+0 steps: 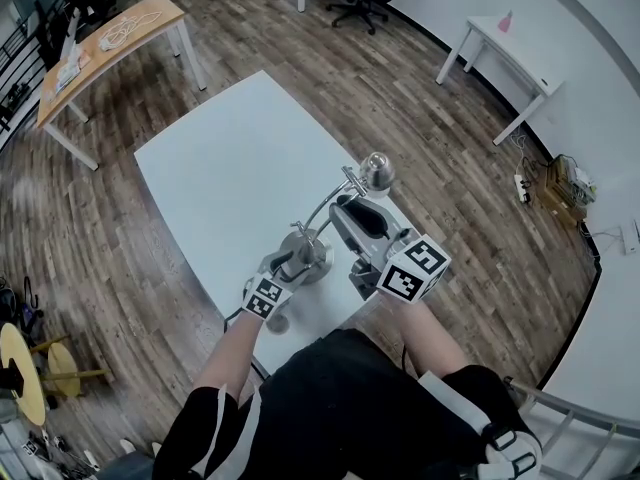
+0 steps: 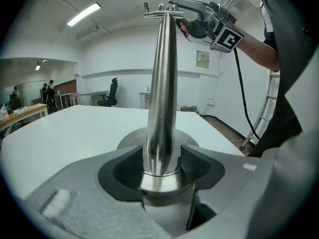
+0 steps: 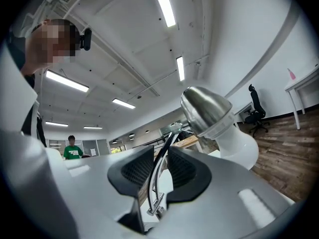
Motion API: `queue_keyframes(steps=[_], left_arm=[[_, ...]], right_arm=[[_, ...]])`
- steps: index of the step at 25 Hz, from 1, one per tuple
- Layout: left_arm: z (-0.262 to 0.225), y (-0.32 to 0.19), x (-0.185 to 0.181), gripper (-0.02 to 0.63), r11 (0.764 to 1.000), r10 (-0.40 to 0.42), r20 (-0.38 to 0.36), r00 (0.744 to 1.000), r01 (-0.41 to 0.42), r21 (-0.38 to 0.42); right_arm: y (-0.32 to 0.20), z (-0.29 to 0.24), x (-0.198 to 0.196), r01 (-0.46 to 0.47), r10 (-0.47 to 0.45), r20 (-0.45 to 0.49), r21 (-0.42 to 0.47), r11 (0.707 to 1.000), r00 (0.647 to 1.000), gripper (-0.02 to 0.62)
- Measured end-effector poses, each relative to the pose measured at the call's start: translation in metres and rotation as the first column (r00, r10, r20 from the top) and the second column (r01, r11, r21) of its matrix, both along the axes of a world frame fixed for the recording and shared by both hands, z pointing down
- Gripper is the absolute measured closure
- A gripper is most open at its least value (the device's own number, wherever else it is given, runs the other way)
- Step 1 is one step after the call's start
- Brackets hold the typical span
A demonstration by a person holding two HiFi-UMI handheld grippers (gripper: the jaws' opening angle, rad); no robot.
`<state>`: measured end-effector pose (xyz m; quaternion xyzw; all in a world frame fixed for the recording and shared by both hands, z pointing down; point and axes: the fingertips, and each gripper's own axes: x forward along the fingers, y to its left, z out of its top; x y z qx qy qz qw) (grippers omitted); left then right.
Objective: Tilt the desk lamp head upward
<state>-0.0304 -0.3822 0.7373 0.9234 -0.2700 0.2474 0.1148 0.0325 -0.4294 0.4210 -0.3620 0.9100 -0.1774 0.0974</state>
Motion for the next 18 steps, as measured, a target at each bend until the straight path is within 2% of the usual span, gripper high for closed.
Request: queue_keyframes(steps=[11,18], left_arm=[[-0.001,0.0,0.001,0.367,1.0,0.002,0.002,1.0,-0.002,-0.004],[-0.001,0.0,0.0,0.368,1.0,0.007,-0.002,1.0,-0.007,-0.004]], right_arm=[[0.012,-0.01,-0.016,0.054,-0.052,-0.029,0.063,0.997,0.998,0.529],[0.018,-0.014,-0.032,0.13,-0.122,-0.079,0.098,0.987,0.989,0.54]])
